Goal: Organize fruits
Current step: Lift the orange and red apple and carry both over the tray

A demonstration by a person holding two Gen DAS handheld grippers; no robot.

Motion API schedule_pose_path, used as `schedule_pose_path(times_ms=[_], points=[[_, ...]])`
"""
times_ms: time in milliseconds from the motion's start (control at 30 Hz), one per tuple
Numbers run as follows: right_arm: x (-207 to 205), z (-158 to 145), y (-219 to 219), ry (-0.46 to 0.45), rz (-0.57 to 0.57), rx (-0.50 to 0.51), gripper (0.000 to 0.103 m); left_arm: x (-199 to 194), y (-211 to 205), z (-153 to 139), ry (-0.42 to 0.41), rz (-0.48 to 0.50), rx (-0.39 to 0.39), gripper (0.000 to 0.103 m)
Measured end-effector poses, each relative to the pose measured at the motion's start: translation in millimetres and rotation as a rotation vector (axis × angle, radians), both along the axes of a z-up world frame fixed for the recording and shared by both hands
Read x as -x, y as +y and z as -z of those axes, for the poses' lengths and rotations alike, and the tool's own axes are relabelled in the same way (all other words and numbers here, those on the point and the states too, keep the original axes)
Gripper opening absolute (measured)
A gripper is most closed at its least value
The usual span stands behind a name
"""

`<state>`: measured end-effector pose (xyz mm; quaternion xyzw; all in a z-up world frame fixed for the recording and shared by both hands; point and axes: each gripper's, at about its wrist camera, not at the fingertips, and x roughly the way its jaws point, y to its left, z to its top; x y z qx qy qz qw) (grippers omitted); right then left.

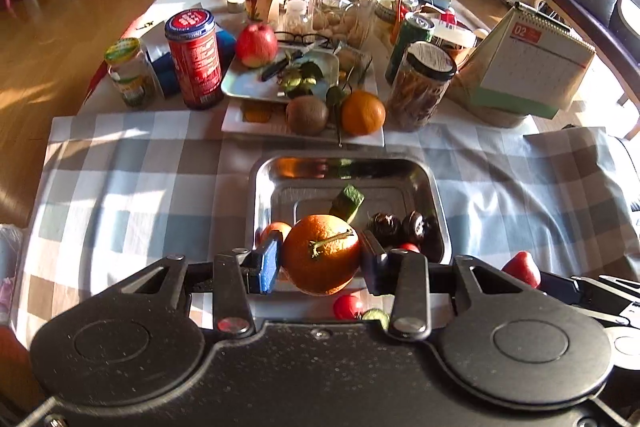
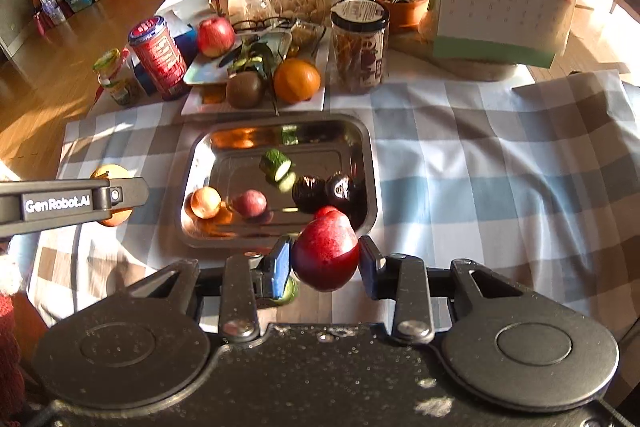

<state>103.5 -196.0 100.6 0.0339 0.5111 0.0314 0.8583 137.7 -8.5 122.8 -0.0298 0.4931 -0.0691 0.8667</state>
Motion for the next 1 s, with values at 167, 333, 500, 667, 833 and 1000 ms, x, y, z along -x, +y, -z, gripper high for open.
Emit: schedule_pose_path(times_ms=[167, 333, 500, 667, 833, 1000], points=[[-26, 2, 4, -0.041, 0.034, -0.036, 0.036, -23, -9, 4, -0.041, -0.012, -0.009, 0.049], [-53, 14, 9, -0.107, 0.064, -0.052, 0.036, -44, -15, 28, -0.055, -0.027, 0.004, 0.049], [-70, 35, 5, -0.136, 0.102, -0.101, 0.036, -58, -16, 68, -0.001, -0.055, 0.026, 0.049], [-86, 63, 3, -0.08, 0.122, -0.101, 0.036, -71, -19, 102, 0.084, -0.077, -0.004, 0.049], [-98, 88, 4, -0.01, 0.133, -0.066, 0.036, -74, -26, 114, 0.095, -0.057, -0.053, 0.049], [-100, 105, 4, 0.032, 0.15, -0.04, 0.036, -75, -28, 121, 0.099, -0.028, -0.086, 0.049]])
